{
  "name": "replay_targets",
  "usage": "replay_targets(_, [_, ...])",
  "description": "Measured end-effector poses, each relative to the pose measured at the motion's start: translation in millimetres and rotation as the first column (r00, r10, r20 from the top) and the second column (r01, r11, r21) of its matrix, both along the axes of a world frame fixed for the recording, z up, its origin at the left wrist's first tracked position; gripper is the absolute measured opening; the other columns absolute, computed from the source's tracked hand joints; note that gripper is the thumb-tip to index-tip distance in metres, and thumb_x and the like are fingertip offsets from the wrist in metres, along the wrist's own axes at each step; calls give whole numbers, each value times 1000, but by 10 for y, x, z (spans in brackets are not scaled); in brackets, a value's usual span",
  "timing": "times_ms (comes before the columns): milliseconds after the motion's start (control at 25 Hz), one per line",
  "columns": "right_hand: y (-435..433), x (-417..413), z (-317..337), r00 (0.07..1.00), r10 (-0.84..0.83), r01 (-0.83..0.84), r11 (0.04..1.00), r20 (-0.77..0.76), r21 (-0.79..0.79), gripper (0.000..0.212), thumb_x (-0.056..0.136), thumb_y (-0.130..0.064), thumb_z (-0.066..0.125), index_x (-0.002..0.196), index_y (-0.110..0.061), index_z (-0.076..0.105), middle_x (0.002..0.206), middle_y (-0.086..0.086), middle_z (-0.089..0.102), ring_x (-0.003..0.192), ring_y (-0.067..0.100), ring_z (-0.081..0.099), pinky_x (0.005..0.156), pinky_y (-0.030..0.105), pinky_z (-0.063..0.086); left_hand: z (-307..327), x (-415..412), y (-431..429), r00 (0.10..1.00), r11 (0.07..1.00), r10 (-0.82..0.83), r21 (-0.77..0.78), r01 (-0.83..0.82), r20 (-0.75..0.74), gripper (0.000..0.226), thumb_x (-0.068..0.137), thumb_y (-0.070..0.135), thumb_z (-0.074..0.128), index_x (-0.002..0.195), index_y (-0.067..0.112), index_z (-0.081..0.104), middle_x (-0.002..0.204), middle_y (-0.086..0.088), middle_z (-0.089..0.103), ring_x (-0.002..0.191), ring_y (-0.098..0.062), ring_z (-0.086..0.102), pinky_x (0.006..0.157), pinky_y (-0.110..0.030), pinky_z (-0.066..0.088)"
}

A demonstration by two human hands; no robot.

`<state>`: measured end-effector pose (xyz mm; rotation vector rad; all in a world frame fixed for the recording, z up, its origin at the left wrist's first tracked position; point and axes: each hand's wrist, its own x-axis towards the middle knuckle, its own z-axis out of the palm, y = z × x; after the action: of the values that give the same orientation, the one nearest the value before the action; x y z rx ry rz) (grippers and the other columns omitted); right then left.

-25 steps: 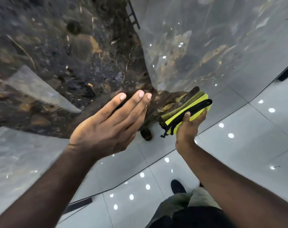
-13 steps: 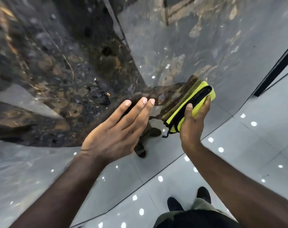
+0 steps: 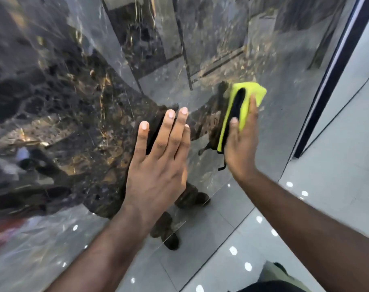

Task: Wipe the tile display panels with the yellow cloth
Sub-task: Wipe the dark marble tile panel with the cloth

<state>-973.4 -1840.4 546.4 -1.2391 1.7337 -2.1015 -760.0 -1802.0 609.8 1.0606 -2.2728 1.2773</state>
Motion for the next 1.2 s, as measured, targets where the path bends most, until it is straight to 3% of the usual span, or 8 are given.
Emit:
replay_targets(80, [-23,19,-36,956,42,-82,988,-289,-129,58,113,-11,47,167,-10,25,169,-10,26,159,22,29,130,43,24,-3,-47,-56,1000,1000,-6,-7,6,4,69,106,25,50,169,6,30,182,-11,8,168,-28,11,134,-59,-5])
replay_targets(240, [-282,-316,20,954,-54,9,988,296,152,62,114,-23,43,170,-26,17,169,-8,30,153,17,36,127,45,32,-35,-231,-153,1000,1000,-6,-16,6,23,76,104,28,51,171,3,24,182,-10,8,168,-28,10,134,-58,-7])
replay_targets(400, [-150,-341,-274,990,56,-65,995,-129,-69,62,114,-20,49,169,-19,20,169,-15,25,158,15,29,129,40,28,-113,-423,-279,998,995,14,-101,-7,69,77,104,29,49,171,4,23,181,-8,16,167,-25,16,134,-56,-4])
replay_targets(520, [-331,-527,-523,868,-50,-86,965,494,248,65,113,-32,47,169,-40,14,167,-5,37,141,20,49,118,39,40,-157,-591,-335,987,995,51,-93,-38,150,81,100,30,50,171,3,21,181,-8,15,166,-23,10,133,-54,-10])
replay_targets(720, [-107,-407,-1108,936,44,-120,973,350,198,68,113,-27,50,169,-33,13,170,-17,28,155,13,36,124,38,34,-317,-916,-500,951,997,-72,27,67,300,75,102,28,52,169,2,31,179,-10,23,165,-23,21,136,-47,2])
replay_targets(840, [-219,-454,-1458,700,-164,-268,842,695,469,69,113,-28,48,168,-38,9,150,2,53,124,22,58,109,38,44,-432,-967,-567,880,994,-106,43,97,462,71,104,33,52,165,0,38,176,-13,31,162,-25,32,134,-44,20])
replay_targets(1080, [-357,-665,-1853,544,-312,-372,742,779,557,64,114,-29,45,168,-38,11,140,3,55,118,29,57,96,41,45,-445,-1002,-587,884,996,-82,11,87,460,71,103,40,57,162,1,46,171,-14,41,157,-27,41,128,-46,31])
replay_targets(1200, [-323,-744,-1877,656,-235,-358,740,718,569,66,114,-27,45,168,-37,8,133,-3,45,111,22,51,100,37,42,-453,-1009,-592,885,997,-75,11,79,460,71,102,40,57,161,2,47,170,-14,43,156,-27,42,127,-46,32])
